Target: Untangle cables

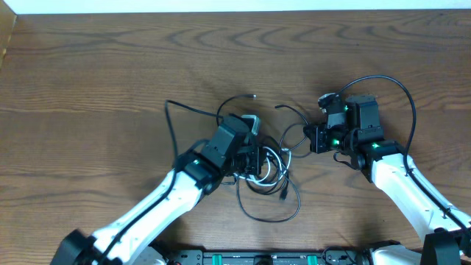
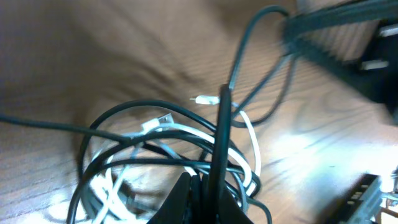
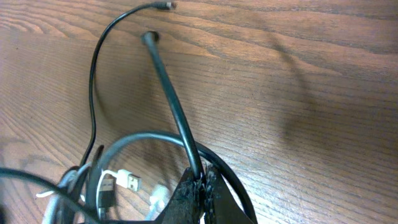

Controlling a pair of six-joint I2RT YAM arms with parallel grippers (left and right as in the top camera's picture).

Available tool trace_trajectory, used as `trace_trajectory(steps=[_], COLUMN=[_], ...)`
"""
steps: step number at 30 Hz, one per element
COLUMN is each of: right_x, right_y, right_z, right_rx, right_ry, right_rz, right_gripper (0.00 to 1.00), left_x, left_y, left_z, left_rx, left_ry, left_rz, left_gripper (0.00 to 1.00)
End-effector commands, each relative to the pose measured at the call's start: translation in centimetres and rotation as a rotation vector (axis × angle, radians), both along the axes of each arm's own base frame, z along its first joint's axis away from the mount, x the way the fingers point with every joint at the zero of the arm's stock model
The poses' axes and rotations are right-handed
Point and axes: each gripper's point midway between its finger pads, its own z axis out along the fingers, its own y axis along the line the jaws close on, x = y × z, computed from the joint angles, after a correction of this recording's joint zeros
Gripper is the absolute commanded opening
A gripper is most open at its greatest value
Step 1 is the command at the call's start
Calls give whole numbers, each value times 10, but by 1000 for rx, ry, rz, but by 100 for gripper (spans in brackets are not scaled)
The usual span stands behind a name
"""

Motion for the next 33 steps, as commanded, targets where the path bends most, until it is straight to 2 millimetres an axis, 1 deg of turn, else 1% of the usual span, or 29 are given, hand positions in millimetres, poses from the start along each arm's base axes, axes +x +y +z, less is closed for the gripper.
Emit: trace_trajectory(steps=[1,3,5,6,7,9,13,15,16,18,19,22,25,29,33], right_x=[4,2,0,-1,-2,-5,-16,-23,-27,-35,-40,-54,-59,-63,-70], right_y=[-1,3,8,11,14,21,41,49,53,59,62,71,75,80,88], right_z=[7,8,10,12,14,19,34,41,44,51,54,65,67,68,68], right_rx=[9,24,44,58,72,100,191,231,253,290,309,363,378,376,373], right_ry=[-14,-12,-10,-11,-17,-35,-79,-101,-113,-134,-153,-203,-217,-228,-242], right_rz=[-16,1,20,33,52,105,254,326,364,432,476,592,627,654,699], right_gripper=[2,13,33,40,45,52,52,52,55,64,67,68,68,70,73], left_x=[3,2,0,-1,-3,-6,-10,-9,-8,-1,2,19,29,37,43], left_y=[1,2,4,5,7,14,32,34,32,27,24,13,7,3,0], left_z=[25,31,32,31,29,24,20,26,31,42,48,71,87,98,109], left_rx=[-40,-55,-65,-67,-65,-44,0,-24,-51,-119,-152,-280,-379,-500,-584], left_ry=[-59,-63,-38,-14,21,86,190,216,226,234,230,199,230,350,410], left_rz=[16,26,51,68,92,131,202,205,199,203,202,221,295,424,487], left_gripper=[8,8,8,7,7,7,8,7,7,8,7,7,7,8,8])
